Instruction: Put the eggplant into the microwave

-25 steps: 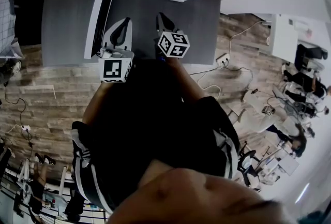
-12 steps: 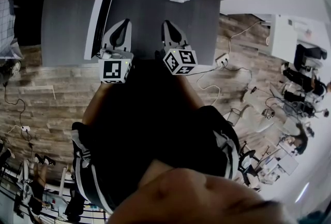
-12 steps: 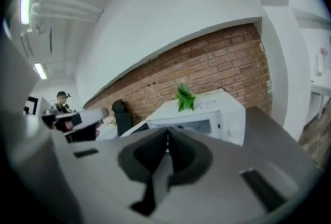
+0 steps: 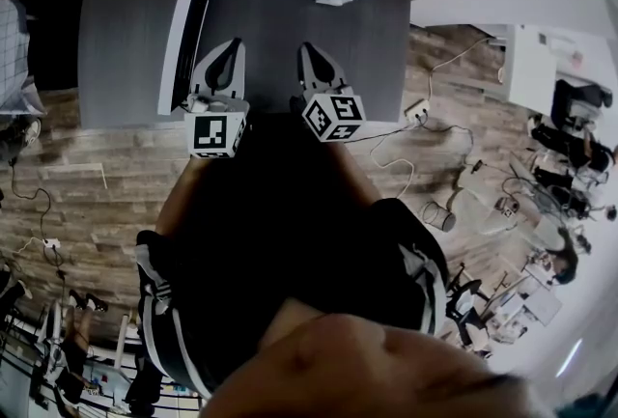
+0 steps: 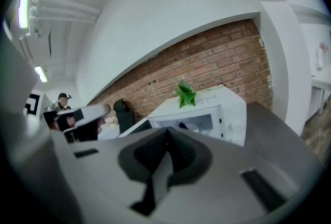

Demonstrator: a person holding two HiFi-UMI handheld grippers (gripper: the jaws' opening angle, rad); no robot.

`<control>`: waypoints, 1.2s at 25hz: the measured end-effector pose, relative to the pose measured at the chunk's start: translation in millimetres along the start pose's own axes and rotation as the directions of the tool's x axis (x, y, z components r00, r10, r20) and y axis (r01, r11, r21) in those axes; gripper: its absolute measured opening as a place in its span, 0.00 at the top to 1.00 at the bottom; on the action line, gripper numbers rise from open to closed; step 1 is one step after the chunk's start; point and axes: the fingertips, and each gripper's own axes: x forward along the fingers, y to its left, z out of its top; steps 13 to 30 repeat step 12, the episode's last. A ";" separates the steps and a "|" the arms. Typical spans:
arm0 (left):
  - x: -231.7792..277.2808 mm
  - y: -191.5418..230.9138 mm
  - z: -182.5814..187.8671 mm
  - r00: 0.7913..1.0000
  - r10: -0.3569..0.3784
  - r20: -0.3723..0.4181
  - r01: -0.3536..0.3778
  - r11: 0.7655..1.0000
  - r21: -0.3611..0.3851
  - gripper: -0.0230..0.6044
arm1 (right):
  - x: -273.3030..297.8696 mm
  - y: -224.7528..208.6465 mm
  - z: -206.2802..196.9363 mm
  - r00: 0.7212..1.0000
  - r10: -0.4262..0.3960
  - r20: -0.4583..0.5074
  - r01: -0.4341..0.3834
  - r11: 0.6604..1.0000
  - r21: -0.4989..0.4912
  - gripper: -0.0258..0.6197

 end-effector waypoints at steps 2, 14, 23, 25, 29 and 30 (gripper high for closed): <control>-0.8 -0.7 -0.3 1.000 0.000 -0.001 0.000 1.000 0.002 0.91 | -0.1 0.8 -1.1 1.000 0.004 -0.001 -0.004 1.000 0.004 0.91; 0.5 -3.6 -1.6 1.000 0.003 -0.012 -0.003 1.000 -0.006 0.91 | 0.5 2.9 -2.8 1.000 0.026 -0.001 -0.026 1.000 -0.012 0.91; 0.5 -3.6 -1.6 1.000 0.003 -0.012 -0.003 1.000 -0.006 0.91 | 0.5 2.9 -2.8 1.000 0.026 -0.001 -0.026 1.000 -0.012 0.91; 0.5 -3.6 -1.6 1.000 0.003 -0.012 -0.003 1.000 -0.006 0.91 | 0.5 2.9 -2.8 1.000 0.026 -0.001 -0.026 1.000 -0.012 0.91; 0.5 -3.6 -1.6 1.000 0.003 -0.012 -0.003 1.000 -0.006 0.91 | 0.5 2.9 -2.8 1.000 0.026 -0.001 -0.026 1.000 -0.012 0.91; 0.5 -3.6 -1.6 1.000 0.003 -0.012 -0.003 1.000 -0.006 0.91 | 0.5 2.9 -2.8 1.000 0.026 -0.001 -0.026 1.000 -0.012 0.91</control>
